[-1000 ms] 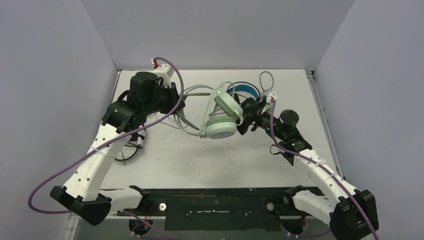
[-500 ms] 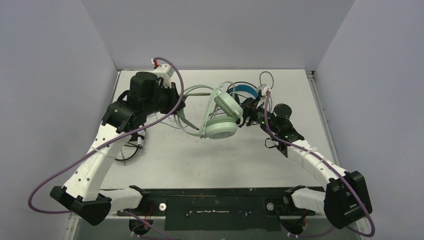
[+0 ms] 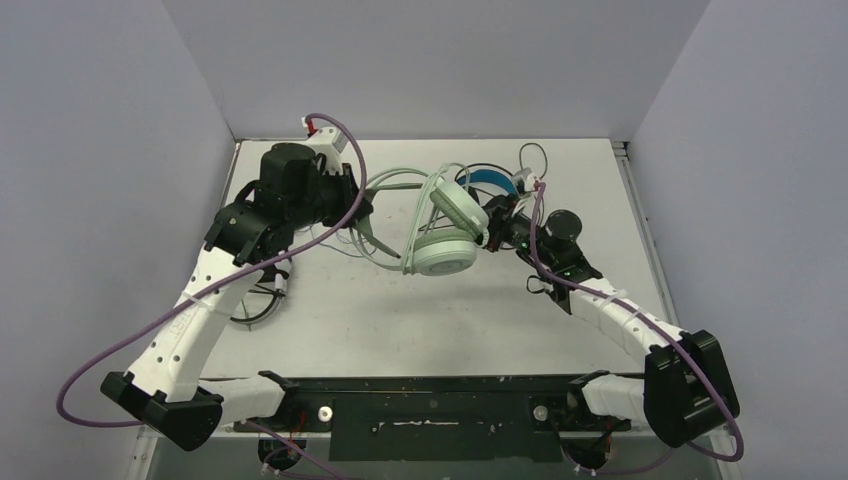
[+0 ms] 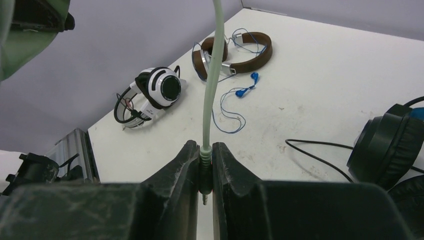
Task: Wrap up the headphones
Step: Wrap the headphones cable around the headphones.
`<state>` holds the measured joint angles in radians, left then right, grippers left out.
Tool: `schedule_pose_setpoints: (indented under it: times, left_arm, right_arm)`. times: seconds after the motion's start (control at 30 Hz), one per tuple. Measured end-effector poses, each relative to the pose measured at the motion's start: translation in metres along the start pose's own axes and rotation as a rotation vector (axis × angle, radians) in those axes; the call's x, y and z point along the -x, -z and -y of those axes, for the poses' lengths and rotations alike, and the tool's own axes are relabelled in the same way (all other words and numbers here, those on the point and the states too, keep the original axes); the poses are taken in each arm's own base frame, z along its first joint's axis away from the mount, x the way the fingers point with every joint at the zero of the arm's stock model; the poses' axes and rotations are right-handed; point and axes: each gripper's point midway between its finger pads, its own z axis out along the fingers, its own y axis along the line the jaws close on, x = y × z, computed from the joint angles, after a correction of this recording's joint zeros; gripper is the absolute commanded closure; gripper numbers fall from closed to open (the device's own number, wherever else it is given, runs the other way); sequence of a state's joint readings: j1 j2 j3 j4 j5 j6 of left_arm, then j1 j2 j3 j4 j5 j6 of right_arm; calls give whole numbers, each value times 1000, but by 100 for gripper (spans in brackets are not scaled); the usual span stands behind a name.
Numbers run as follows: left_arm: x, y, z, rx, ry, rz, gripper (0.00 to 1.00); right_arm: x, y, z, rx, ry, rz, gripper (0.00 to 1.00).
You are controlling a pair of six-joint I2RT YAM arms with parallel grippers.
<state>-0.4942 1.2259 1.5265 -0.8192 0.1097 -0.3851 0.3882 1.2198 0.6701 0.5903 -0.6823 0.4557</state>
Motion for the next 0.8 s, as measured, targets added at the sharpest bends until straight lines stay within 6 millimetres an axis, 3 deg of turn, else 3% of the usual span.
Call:
schedule_pose_setpoints:
  times: [0.23,0.57,0.8]
  left_arm:
    - [-8,-21,-4,-2,136,17,100]
    - [-92,-72,-46,119,481,-33,100]
    - [-135,-94,-66,171,645,-35,100]
  right_arm:
    - [-31,-1,-10,34,-80,-20,100]
    - [-94,7,-39,26,-227,-41,100]
    - [-118,7,-43,-21,-314,-31,100]
